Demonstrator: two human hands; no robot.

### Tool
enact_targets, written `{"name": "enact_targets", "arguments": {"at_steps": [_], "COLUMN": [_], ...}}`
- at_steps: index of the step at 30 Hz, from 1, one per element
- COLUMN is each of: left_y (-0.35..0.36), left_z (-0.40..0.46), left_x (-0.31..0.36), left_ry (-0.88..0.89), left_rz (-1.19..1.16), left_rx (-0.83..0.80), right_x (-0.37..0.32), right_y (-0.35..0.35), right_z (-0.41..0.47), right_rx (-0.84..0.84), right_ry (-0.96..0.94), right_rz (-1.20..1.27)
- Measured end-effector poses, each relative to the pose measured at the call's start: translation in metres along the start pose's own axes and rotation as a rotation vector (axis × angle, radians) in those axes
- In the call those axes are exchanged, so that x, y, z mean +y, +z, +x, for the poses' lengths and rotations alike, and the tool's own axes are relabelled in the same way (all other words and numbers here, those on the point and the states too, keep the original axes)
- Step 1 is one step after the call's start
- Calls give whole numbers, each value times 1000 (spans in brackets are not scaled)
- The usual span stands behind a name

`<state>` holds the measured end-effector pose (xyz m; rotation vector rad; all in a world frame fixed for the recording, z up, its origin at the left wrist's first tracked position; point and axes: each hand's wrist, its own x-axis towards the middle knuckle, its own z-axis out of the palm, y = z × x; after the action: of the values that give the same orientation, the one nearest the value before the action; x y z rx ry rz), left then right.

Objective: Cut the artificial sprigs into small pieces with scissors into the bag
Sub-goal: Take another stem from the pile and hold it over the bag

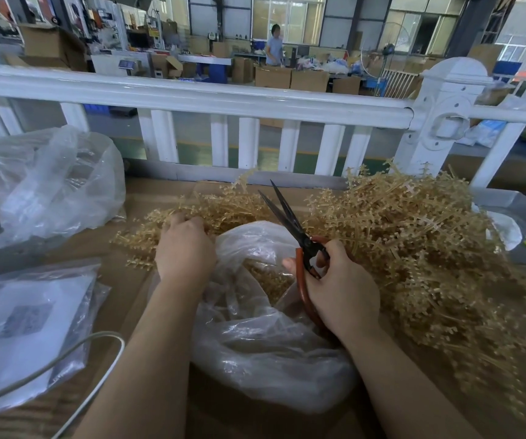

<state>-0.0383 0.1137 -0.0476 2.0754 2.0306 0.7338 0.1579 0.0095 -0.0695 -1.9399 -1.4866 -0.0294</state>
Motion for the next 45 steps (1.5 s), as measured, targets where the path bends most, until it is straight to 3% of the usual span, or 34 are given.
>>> {"name": "enact_targets", "arguments": {"at_steps": [10, 13, 19, 26, 34, 41, 45], "left_y": [-2, -4, 0, -1, -20, -38, -31], "left_z": [-1, -1, -2, -2, -10, -14, -18], "left_x": [6, 10, 3, 1, 25, 40, 45], "left_ry": [-101, -57, -170, -122, 151, 345, 540], "left_rz": [-124, -168, 215, 46, -344, -375, -327], "left_rx": [134, 203, 127, 342, 717, 1063, 1069], "right_x": [0, 1, 1, 0, 0, 1, 3], "right_y": [1, 1, 1, 0, 0, 0, 0], "right_z": [0, 0, 1, 0, 0, 0, 1], "right_rx": [7, 4, -9, -14, -22, -1, 50], "right_ry": [-3, -3, -4, 5, 28, -9, 46], "right_rz": [-11, -14, -16, 2, 21, 21, 208]}}
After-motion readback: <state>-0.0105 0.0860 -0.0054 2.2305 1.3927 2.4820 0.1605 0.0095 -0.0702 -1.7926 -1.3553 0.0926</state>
